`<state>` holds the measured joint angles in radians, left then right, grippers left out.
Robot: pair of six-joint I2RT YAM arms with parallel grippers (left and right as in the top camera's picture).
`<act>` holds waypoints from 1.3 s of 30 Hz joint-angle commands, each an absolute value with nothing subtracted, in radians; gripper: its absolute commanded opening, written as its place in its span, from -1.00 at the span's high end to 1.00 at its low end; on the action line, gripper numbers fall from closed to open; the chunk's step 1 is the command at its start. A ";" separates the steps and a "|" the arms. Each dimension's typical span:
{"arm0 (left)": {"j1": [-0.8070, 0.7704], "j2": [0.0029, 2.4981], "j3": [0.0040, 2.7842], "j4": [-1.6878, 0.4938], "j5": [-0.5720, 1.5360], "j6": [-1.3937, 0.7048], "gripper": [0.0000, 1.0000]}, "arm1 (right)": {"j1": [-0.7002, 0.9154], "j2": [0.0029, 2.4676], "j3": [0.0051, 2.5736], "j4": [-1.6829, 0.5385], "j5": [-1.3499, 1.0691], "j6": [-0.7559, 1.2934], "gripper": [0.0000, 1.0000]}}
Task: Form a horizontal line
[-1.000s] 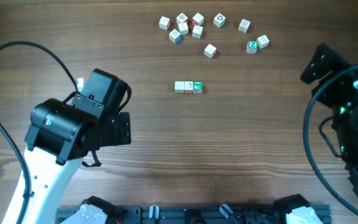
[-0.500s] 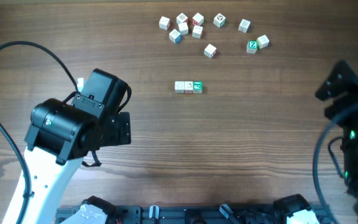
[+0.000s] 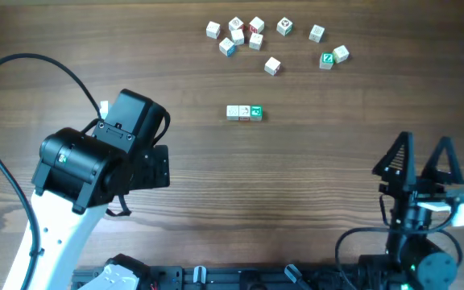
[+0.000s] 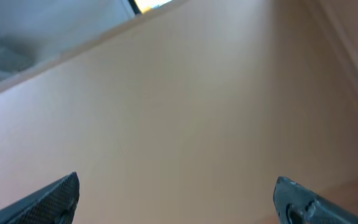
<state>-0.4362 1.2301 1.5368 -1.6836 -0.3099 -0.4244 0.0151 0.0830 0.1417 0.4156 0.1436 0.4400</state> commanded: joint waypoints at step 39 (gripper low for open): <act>-0.434 1.224 1.537 -1.684 -0.319 -0.427 -1.00 | -0.020 0.002 0.004 0.017 0.096 0.184 -1.00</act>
